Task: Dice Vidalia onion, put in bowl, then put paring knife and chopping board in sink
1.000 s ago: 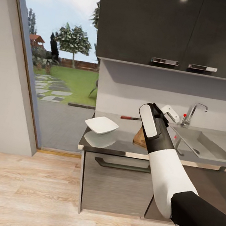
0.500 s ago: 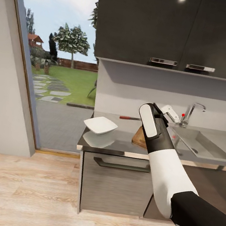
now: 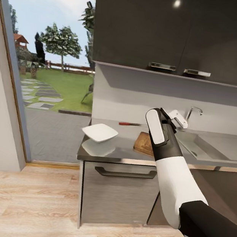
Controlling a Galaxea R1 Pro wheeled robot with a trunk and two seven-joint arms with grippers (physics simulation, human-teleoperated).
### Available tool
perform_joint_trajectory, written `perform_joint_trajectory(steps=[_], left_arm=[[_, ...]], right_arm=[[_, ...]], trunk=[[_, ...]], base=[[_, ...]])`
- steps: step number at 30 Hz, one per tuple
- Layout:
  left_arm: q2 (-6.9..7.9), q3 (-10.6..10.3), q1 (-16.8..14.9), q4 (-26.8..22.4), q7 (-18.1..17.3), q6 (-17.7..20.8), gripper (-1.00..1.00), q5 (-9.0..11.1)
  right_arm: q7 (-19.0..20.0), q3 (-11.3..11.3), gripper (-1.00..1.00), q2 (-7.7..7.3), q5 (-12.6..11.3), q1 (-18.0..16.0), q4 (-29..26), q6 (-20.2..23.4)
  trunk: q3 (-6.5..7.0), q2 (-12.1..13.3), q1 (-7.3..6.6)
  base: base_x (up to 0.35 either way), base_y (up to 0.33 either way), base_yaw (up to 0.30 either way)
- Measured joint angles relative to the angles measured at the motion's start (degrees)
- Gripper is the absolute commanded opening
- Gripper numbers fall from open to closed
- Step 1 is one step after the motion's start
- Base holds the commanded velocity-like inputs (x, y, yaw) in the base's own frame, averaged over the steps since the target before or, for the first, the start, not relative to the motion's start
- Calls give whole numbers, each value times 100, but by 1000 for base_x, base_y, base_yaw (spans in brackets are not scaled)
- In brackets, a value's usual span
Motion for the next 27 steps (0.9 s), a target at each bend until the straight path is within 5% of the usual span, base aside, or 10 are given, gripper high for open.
perform_joint_trajectory(steps=[27], left_arm=[[-7, 0, -3, 9, -36, 17, 100, -6]], right_arm=[[0, -7, 100, 0, 36, 17, 12, 1]], trunk=[[177, 0, 0]], base=[[0, 298, -203]])
